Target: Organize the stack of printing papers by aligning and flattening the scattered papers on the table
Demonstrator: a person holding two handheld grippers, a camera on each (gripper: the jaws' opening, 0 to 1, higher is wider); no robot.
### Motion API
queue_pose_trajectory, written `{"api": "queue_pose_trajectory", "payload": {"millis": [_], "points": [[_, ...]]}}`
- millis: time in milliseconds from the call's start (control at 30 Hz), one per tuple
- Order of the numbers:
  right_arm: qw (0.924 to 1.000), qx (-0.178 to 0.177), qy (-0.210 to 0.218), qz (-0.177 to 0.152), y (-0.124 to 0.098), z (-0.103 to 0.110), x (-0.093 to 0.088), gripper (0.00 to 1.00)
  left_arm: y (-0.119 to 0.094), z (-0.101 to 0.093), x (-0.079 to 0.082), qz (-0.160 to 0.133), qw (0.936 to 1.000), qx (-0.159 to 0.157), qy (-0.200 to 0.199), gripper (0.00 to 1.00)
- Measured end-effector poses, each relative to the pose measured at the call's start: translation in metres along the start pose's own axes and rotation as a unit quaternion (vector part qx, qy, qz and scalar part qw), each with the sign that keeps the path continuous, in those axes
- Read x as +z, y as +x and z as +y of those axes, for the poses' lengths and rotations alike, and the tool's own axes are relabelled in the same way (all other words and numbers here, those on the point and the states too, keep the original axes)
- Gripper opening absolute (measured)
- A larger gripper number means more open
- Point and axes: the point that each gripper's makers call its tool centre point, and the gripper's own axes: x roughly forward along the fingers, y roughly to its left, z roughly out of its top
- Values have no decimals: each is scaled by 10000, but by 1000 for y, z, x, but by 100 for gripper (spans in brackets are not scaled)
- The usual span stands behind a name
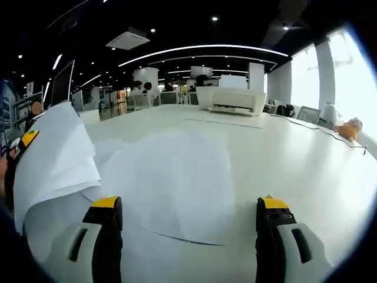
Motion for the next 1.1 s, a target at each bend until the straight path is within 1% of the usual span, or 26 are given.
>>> {"api": "queue_pose_trajectory", "payload": {"millis": [200,333,500,600,633,833,967,1100], "points": [[10000,0,-6,-27,0,0,0,88,0,0,0,-12,10000,-4,6,6],[10000,47,-22,-50,0,3,0,83,0,0,1,-22,10000,-10,11,6],[10000,65,-23,-55,1,3,-2,79,-1,0,0,-23,10000,-7,8,6],[9999,124,-47,-97,1,6,-2,71,-1,0,0,-23,10000,-8,9,6],[9998,139,-87,-140,1,5,0,71,-1,-1,0,-23,10000,-9,10,6],[9998,136,-87,-142,-3,5,2,71,-1,-1,0,-19,10000,-11,5,6],[9996,223,-112,-154,-6,10,2,64,-1,0,1,-19,10000,-9,4,6],[9996,203,-109,-171,-8,10,2,62,-1,0,1,-17,10000,-10,3,6]]}}
